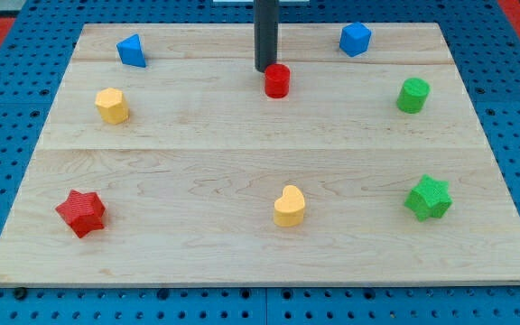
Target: Slightly push the green circle towards the down side
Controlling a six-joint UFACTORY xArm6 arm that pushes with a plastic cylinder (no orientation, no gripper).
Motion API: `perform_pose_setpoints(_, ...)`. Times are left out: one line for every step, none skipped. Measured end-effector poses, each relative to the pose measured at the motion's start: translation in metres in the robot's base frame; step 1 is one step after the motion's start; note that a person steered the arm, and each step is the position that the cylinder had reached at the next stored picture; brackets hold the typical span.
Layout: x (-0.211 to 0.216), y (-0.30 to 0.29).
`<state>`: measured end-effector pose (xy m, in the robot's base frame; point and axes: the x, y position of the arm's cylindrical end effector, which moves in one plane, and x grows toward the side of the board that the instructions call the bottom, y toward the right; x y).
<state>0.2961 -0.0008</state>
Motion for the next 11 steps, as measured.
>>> perform_pose_setpoints(0.020, 0.023)
perform_pose_setpoints(0.038, 0.042)
perform_pose_setpoints(0.055, 0.064)
perform_pose_setpoints(0.048, 0.074)
perform_pose_setpoints(0.021, 0.103)
perform_pose_setpoints(0.017, 0.159)
perform_pose_setpoints(0.017, 0.204)
perform_pose_setpoints(0.027, 0.221)
perform_pose_setpoints(0.040, 0.211)
perform_pose_setpoints(0.040, 0.196)
perform_pose_setpoints(0.056, 0.200)
